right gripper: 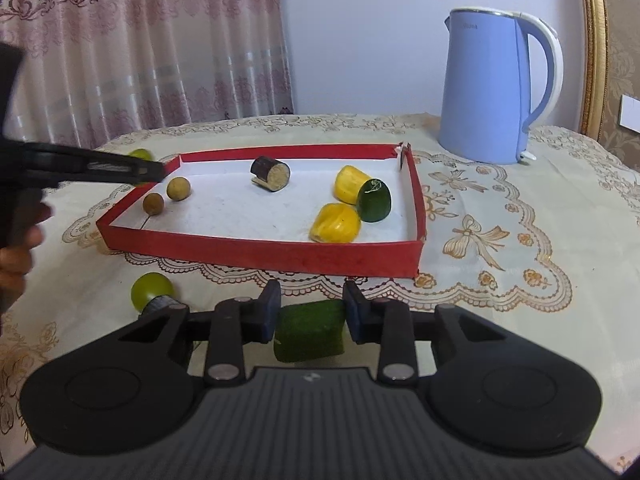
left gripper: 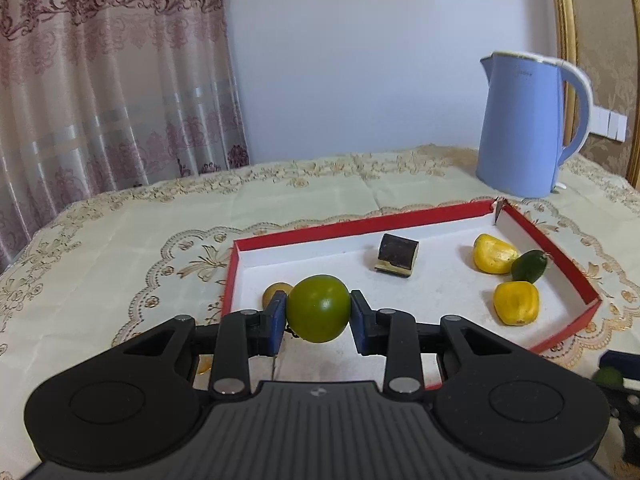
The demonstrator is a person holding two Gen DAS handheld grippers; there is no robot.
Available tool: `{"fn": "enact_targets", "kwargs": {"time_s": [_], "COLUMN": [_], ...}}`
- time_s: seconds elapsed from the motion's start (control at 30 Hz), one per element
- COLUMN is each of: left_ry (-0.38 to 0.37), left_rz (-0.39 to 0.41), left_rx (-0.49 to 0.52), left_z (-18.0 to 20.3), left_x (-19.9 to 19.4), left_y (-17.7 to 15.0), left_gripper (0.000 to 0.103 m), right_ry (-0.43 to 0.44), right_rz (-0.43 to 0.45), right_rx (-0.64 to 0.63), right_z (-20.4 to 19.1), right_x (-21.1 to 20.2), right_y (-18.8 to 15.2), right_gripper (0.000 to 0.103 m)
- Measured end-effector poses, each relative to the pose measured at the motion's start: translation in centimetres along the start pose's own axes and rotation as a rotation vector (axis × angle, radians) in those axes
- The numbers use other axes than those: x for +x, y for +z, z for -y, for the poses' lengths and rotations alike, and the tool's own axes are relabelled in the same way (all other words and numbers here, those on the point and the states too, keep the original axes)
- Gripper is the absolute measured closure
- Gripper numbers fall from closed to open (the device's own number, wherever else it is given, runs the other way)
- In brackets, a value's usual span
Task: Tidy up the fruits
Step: 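Carry the lime into the tray with the left gripper while right grasps a cucumber chunk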
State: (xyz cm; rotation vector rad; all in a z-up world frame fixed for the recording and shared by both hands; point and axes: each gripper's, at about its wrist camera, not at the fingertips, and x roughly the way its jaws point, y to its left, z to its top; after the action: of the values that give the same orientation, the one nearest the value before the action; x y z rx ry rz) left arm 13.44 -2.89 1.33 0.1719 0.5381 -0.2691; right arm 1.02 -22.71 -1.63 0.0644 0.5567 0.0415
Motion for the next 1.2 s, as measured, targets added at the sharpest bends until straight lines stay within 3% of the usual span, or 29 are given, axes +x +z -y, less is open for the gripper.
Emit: {"fn": "enact_targets", "kwargs": {"time_s": [0.23,0.27,0.3,0.33,0.37,0.4,0.43,0.47,0.93,1.2], "left_ry": [-0.008,-0.007,-0.007,-0.007,-0.008,-0.007,-0.005,-0.005,-0.03,-0.043], "left_rz": [-0.029,-0.027,-0.029,-0.029,-0.028,-0.025,-0.024,-0.024,-0.023,-0.057], "left_rx": [0.009,0.015,0.018,0.019,0.02,0.021,0.021,0.019,-0.011,0.006], "left_z": [0.6,0.7,0.7,0.8,0.8,0.8,0.8,0.8,-0.4,0.7], "left_x": [0.9,0.9,0.8,0.8,0.7,0.7,0.7,0.7,0.9,3.6], "left_y": [0.2,0.2,0.1,0.2,0.1,0.1,0.2,0.2,0.4,2.3], "left_gripper": [0.071,0.071,0.071,0.071,0.071,0.071,0.071,0.071,0.071,0.071], "right_ry": [-0.002,-0.003,-0.018,-0.04,-0.055,-0.059,-0.048,-0.036,-0.051,-0.027], "right_rz": [-0.042,-0.06,-0.071,-0.06,-0.068,-0.081,-0.097,-0.095,0.0,0.008], "right_rx": [0.01,0.002,-0.02,-0.048,-0.07,-0.081,-0.069,-0.056,-0.081,-0.081], "right_z": [0.4,0.4,0.2,-0.1,-0.3,-0.4,-0.2,0.0,-0.5,-0.7], "right_x": [0.5,0.6,0.7,0.7,0.7,0.9,1.1,1.1,-1.1,-1.1], "right_y": [-0.4,-0.4,-0.5,-0.8,-1.0,-1.2,-1.3,-1.3,-1.0,-1.2], "right_gripper": [0.071,0.058,0.038,0.035,0.038,0.057,0.067,0.07,0.071,0.071]}}
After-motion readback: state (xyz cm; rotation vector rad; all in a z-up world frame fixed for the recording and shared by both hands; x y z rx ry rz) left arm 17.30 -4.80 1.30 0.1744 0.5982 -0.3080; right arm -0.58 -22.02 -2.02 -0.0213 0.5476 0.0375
